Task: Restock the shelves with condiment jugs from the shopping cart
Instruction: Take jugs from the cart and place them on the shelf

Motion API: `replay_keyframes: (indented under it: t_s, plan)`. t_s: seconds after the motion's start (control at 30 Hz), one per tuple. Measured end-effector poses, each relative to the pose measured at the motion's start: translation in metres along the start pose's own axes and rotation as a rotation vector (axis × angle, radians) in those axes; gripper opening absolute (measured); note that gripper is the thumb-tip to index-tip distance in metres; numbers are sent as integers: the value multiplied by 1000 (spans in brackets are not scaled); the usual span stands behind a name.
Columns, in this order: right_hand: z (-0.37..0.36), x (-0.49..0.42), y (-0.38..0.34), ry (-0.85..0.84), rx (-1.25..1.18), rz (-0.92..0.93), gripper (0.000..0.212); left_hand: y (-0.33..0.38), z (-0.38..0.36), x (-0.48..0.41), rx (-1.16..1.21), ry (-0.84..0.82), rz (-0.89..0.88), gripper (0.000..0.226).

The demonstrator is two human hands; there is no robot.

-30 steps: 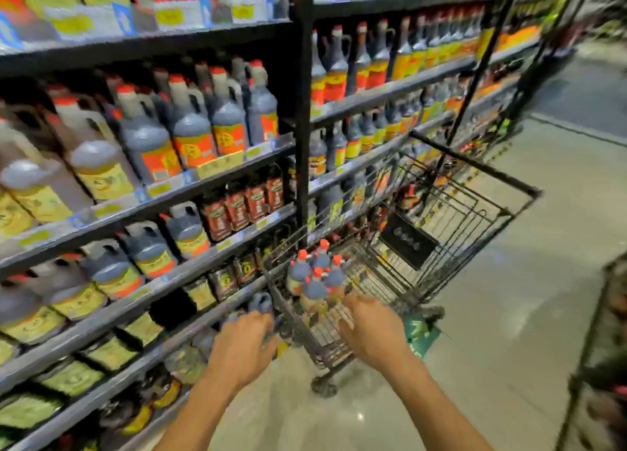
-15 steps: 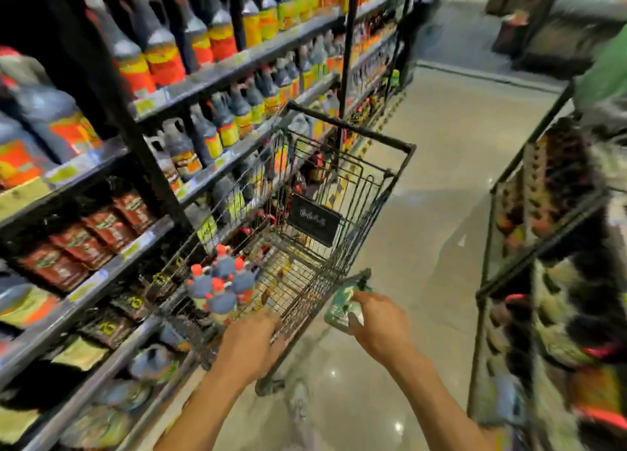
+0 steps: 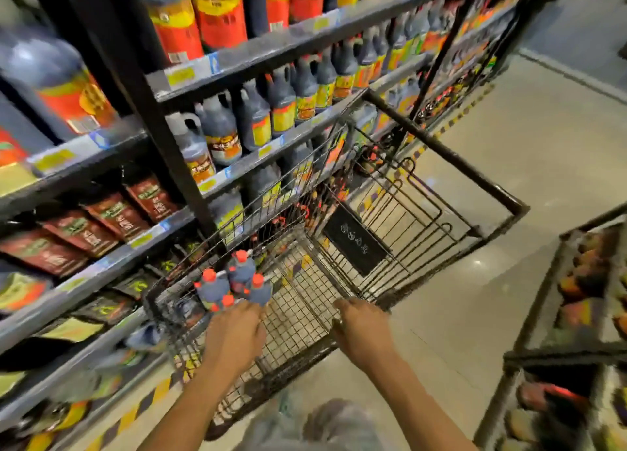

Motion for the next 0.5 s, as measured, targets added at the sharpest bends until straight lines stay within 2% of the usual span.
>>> replay_keyframes:
  t_s: [0.13, 0.27, 0.33, 0.4, 0.5]
  plan:
    - [-4, -59, -8, -131, 52, 125, 34, -18, -10, -16, 24, -30, 159, 7]
    - [-17, -118, -16, -312, 106, 236, 36, -26, -17, -23, 35, -84, 324, 36]
    - [-25, -144, -20, -381, 114, 288, 35, -23, -23, -23, 52, -115, 417, 35]
    - [-35, -167, -24, -447, 118, 337, 35, -18, -27, -22, 168, -254, 539, 31]
    - [-53, -198, -30, -511, 104, 386, 39, -11, -47, -25, 206, -290, 667, 29]
Point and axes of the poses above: each hand's wrist, its own x-axis away from the middle knuckle, its own z-axis out of the back of the hand, y = z × x, the point moved 1 cm from there along -x, towards the middle knuckle, and after that the axes turned 12 degrees about -x, right-handed, at the moved point
